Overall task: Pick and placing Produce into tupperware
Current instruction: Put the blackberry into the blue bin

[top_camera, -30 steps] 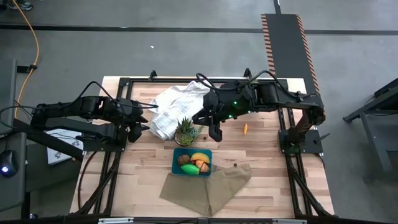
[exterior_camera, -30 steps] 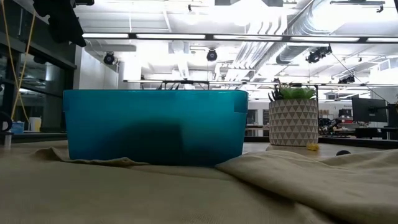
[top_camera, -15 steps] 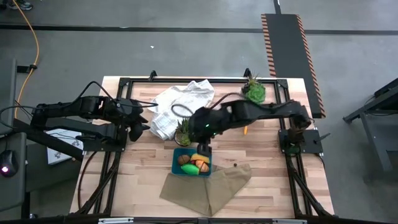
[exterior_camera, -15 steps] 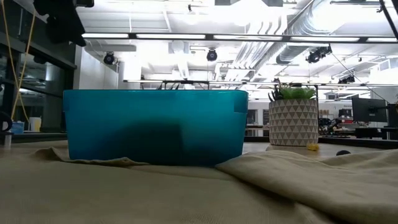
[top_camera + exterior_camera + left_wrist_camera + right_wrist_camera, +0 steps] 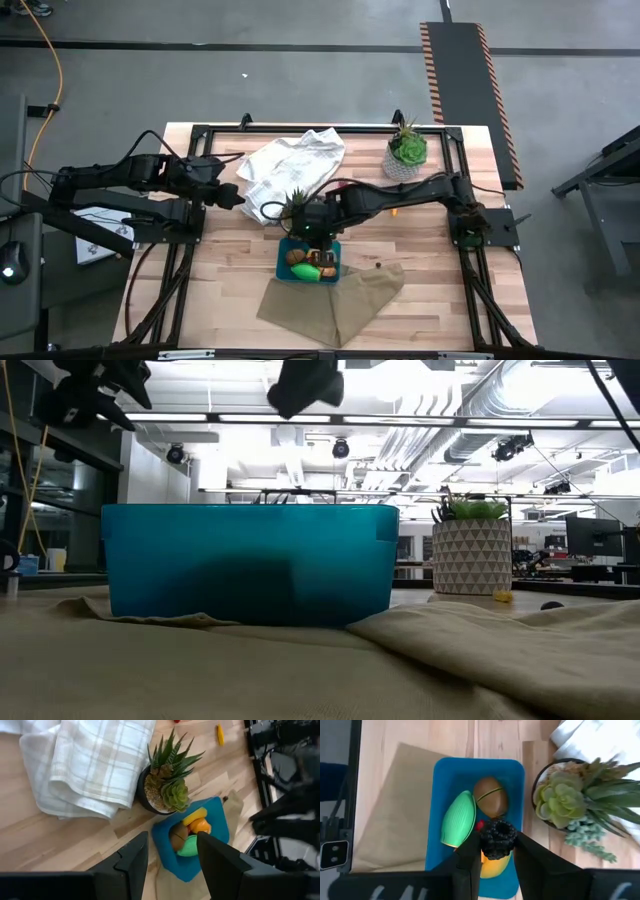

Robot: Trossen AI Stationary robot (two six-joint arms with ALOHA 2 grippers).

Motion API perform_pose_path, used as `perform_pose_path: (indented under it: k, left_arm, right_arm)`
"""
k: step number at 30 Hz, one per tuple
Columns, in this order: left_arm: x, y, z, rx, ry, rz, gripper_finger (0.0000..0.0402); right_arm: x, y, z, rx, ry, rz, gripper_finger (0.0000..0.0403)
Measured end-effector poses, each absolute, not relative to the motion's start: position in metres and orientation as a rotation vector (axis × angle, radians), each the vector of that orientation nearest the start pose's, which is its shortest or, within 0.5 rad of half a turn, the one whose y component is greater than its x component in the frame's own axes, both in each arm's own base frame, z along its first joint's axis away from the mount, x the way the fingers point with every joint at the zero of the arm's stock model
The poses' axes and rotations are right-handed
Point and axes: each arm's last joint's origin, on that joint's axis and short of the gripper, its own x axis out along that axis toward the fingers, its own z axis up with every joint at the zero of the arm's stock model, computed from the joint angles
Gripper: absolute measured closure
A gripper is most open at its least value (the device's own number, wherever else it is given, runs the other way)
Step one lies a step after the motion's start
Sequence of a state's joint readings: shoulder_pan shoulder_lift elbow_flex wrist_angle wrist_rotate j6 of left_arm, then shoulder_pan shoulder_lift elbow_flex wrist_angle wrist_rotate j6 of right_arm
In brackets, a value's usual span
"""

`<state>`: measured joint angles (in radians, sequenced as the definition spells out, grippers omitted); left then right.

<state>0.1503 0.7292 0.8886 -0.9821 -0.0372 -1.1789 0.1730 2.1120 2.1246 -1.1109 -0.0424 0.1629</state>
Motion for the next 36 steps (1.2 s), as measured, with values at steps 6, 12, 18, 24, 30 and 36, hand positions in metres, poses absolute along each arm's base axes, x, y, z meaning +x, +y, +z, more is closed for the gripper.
perform_pose_path:
  k: [6,12,18,24,30,36]
  left_arm:
    - [0.120,0.019,0.307,-1.181,0.614,0.653,0.0245]
    - [0.120,0.019,0.307,-1.182,0.615,0.651,0.0245]
    - [0.120,0.019,0.307,-1.182,0.615,0.650,0.0245]
    - [0.120,0.019,0.307,-1.187,0.623,0.641,0.0245]
    - [0.120,0.019,0.307,-1.188,0.625,0.638,0.0245]
    - [0.120,0.019,0.307,-1.188,0.625,0.638,0.0245]
  right_arm:
    - [0.454,0.082,0.273,0.089,1.169,0.141,0.0325]
    - [0.465,0.088,0.240,0.084,1.242,0.145,0.0325]
    - [0.469,0.097,0.215,0.092,1.309,0.147,0.0325]
    - [0.470,0.103,0.210,0.095,1.305,0.119,0.0324]
    - [0.470,0.103,0.209,0.105,1.312,0.101,0.0299]
    - [0.470,0.103,0.209,0.106,1.311,0.097,0.0258]
